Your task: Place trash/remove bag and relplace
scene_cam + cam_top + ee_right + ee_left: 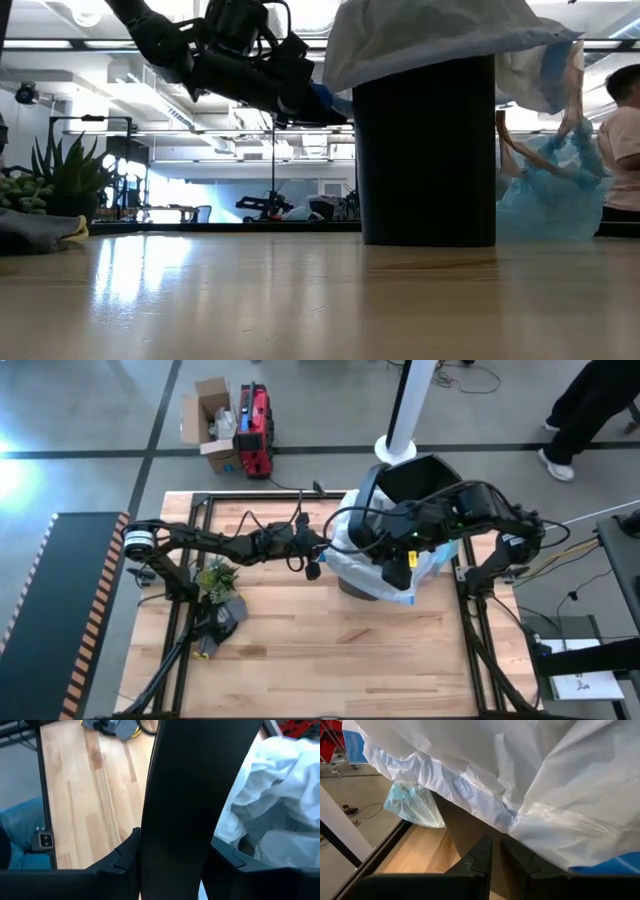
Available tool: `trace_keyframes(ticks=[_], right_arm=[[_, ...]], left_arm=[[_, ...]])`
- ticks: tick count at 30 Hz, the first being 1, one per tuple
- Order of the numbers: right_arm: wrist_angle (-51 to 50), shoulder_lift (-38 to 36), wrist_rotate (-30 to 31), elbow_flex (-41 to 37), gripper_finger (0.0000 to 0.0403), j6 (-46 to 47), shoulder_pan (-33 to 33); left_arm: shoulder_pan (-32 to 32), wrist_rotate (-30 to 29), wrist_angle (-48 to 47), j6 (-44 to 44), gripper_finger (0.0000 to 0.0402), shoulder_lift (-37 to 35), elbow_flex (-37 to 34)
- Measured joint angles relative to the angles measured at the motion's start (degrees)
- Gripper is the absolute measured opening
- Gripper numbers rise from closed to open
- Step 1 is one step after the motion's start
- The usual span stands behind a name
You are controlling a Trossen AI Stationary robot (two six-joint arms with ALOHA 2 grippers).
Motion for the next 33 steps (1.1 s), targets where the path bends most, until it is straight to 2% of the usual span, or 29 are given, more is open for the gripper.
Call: trace_keyframes(ticks=[6,16,25,33], right_arm=[[0.01,-2.34,-0.63,-4.04,0.0126,0.59,0.00],[-0.04,-4.30,-0.65,-4.51,0.0133,1.24,0.91],[-0.15,-11.99,2.50,-7.88,0.0126,4.18,0.90],[0.01,-9.45,2.84,-13.36,0.0127,2.16,1.01]], left_arm=[[-0.36,0.00,-0.28,-0.15,0.0021,-0.04,0.00],[-0.36,0.00,-0.29,-0.07,0.0021,-0.20,0.00],[-0.35,0.00,-0.92,0.09,0.0021,-0.20,0.00],[-0.35,0.00,-0.55,0.08,0.0021,-0.20,0.00]])
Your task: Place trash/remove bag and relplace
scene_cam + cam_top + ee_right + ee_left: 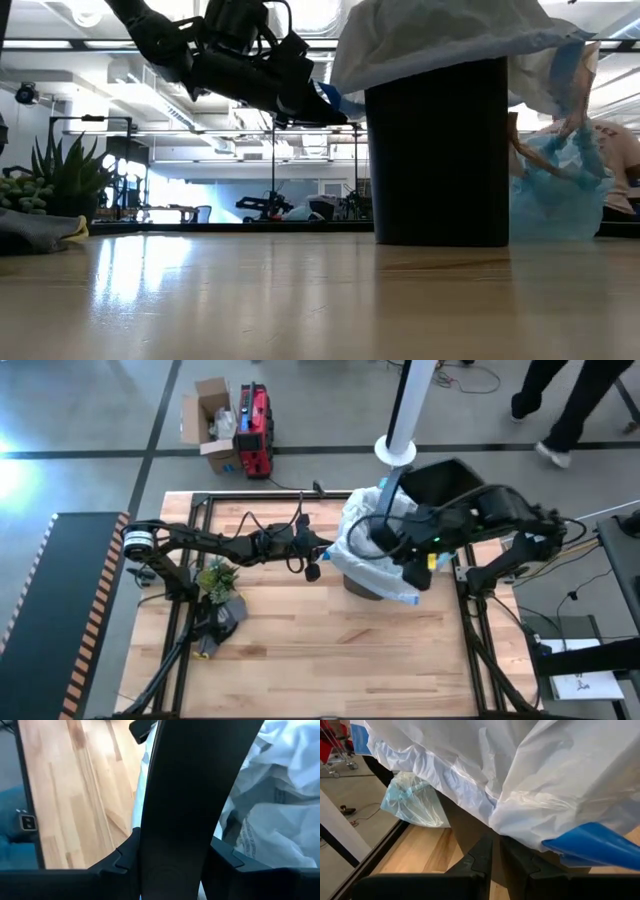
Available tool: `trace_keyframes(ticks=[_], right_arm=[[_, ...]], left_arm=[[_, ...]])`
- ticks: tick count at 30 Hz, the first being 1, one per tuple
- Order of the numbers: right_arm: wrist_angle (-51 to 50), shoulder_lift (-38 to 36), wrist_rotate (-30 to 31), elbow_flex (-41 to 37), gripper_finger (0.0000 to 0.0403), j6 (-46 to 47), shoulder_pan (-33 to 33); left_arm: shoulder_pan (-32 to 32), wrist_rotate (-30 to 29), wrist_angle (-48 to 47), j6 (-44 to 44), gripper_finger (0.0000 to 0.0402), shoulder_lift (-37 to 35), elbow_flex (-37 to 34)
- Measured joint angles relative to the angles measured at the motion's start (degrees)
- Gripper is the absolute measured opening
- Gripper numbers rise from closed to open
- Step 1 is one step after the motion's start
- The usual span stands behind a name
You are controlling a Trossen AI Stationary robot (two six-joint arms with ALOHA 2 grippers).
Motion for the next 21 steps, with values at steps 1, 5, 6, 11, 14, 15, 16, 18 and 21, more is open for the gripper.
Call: trace_keyframes(ticks=[1,5,6,11,14,15,16,18,21], right_arm=[[0.03,0.68,0.00,0.16,0.0126,-0.69,0.00],[-0.01,2.96,1.79,1.91,0.0131,-1.62,0.00],[-0.05,3.34,1.95,2.25,0.0133,-2.24,0.00],[-0.09,5.23,1.20,4.12,0.0136,-3.34,0.00],[0.01,5.43,1.04,5.37,0.0131,-3.39,0.00],[0.01,5.35,1.06,5.69,0.0131,-3.35,0.00],[-0.02,5.32,1.06,5.99,0.0132,-3.34,0.00],[0.00,5.32,1.06,6.52,0.0137,-3.32,0.00],[0.21,5.32,1.06,6.80,0.0144,-3.31,-0.02]], left_arm=[[0.00,0.00,0.00,-0.02,0.0021,0.00,0.00],[0.00,0.00,-0.02,0.00,0.0021,0.00,0.00],[0.00,0.00,-0.02,-0.02,0.0021,0.00,0.00],[0.00,0.00,-0.04,-0.02,0.0025,0.00,0.00],[0.00,0.00,-0.06,-0.02,0.0024,0.00,0.00],[0.00,0.00,-0.06,-0.02,0.0024,0.00,0.00],[0.00,0.00,-0.07,-0.02,0.0024,0.00,0.00],[0.00,0.00,-0.07,-0.02,0.0024,0.00,0.00],[0.00,0.00,0.22,-0.19,0.0026,0.00,0.00]])
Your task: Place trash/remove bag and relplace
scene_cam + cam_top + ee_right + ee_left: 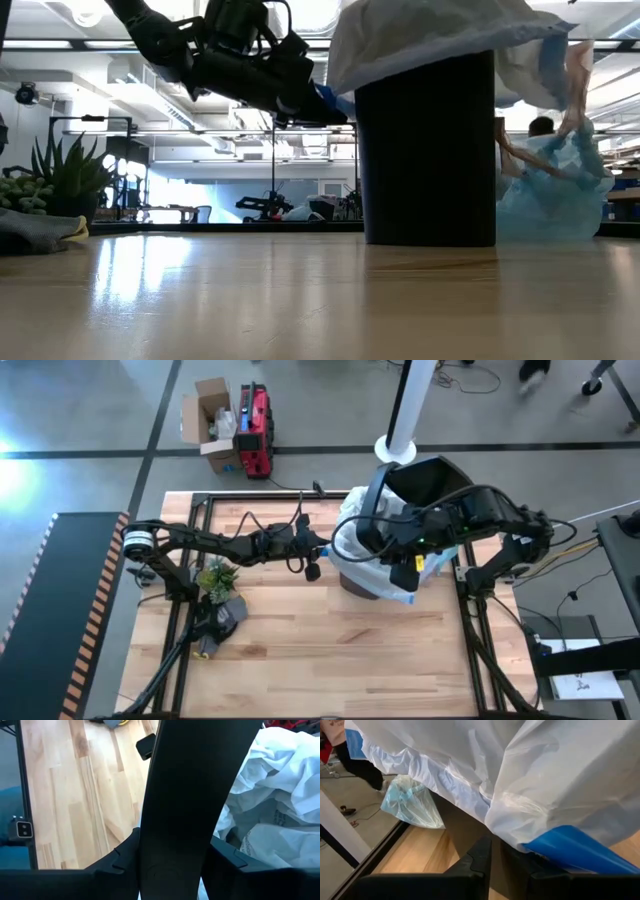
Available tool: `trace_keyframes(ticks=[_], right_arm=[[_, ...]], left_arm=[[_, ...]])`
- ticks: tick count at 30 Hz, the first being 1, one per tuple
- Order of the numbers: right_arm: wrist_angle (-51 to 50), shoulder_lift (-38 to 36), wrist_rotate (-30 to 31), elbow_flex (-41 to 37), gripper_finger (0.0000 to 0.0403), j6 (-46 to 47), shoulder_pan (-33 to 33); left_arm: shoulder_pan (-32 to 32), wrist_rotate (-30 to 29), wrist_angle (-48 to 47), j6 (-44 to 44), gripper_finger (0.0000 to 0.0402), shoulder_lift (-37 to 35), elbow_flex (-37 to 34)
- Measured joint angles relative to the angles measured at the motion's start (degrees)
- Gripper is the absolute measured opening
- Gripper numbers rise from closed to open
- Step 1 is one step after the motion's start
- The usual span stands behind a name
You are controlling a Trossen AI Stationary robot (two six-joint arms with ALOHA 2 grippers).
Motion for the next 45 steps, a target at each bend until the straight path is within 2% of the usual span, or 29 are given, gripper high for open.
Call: trace_keyframes(ticks=[8,16,27,37,40,42,45], right_arm=[[1.43,1.05,-0.83,-0.28,0.0145,-0.85,-0.13],[4.25,3.03,-1.32,-0.35,0.0169,-2.24,-1.22],[3.33,5.66,-1.53,-0.37,0.0160,-1.49,-2.93],[3.05,7.58,-0.90,-0.41,0.0254,-1.82,-3.00],[3.00,7.53,-0.90,-0.42,0.0270,-0.66,-3.27],[2.98,7.52,-0.87,-0.42,0.0263,-0.22,-3.38],[3.01,7.52,-0.90,-0.42,0.0225,-0.13,-3.41]], left_arm=[[-0.33,0.04,2.10,-0.23,0.0025,0.00,-0.02],[-0.50,0.07,2.31,-0.25,0.0027,0.00,-0.02],[-1.01,0.09,1.92,-0.09,0.0029,-0.02,-0.02],[-1.01,0.09,1.81,-0.05,0.0029,-0.02,-0.02],[-1.01,0.09,1.74,-0.03,0.0029,-0.02,-0.02],[-1.01,0.09,1.74,-0.05,0.0027,-0.02,-0.02],[-1.01,0.09,1.74,-0.03,0.0024,-0.02,-0.02]])
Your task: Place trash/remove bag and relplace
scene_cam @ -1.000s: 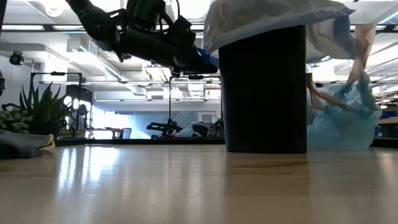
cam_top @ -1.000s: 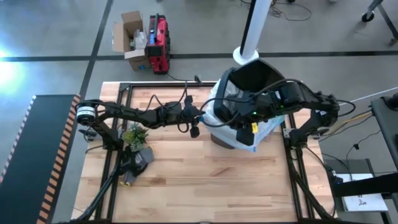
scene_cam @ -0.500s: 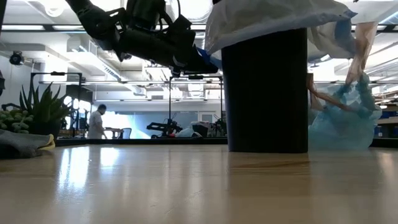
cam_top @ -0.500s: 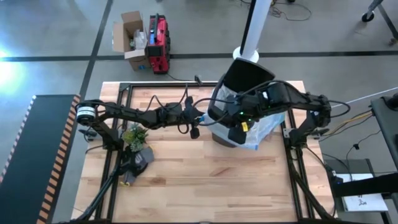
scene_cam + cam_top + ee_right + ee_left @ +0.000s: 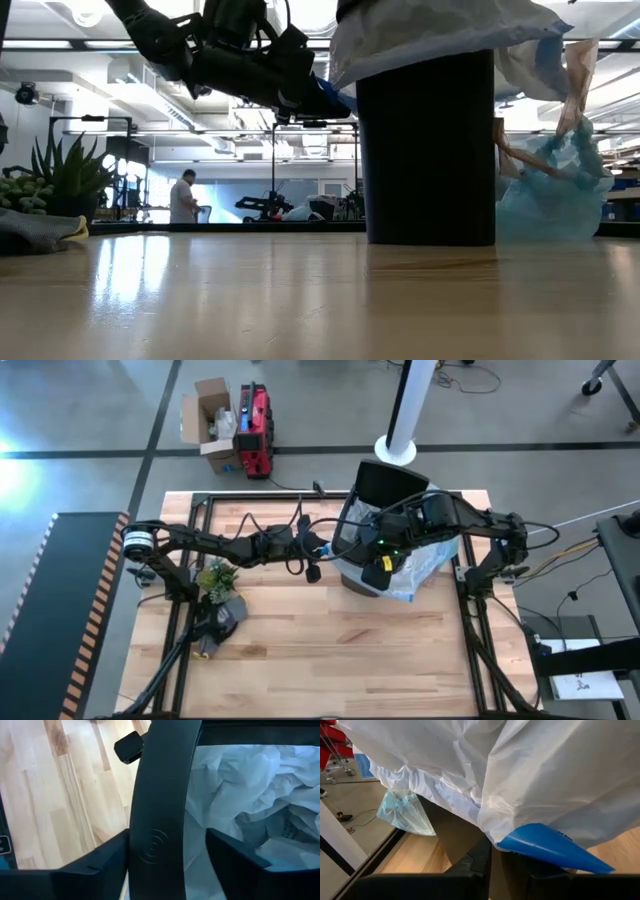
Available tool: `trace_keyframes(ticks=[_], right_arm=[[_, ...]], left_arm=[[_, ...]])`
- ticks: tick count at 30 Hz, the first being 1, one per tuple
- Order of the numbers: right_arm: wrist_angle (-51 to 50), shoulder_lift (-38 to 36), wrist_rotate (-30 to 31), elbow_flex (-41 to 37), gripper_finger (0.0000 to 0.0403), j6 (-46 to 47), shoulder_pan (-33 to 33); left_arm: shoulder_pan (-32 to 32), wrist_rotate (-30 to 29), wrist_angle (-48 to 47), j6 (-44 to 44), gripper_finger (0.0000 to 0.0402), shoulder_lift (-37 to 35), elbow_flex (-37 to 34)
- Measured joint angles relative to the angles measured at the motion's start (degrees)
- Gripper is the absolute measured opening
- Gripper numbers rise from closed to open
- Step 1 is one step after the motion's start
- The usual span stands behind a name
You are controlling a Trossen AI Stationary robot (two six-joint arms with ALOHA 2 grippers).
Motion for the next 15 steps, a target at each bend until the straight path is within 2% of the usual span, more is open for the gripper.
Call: trace_keyframes(ticks=[6,15], right_arm=[[0.17,-0.03,0.45,0.00,0.0103,-0.77,0.04],[0.01,-0.35,1.25,0.00,0.0104,-0.41,0.38]], left_arm=[[-0.07,0.00,0.00,0.00,0.0027,0.00,0.00],[-0.07,0.00,-0.01,0.01,0.0025,0.00,0.00]])
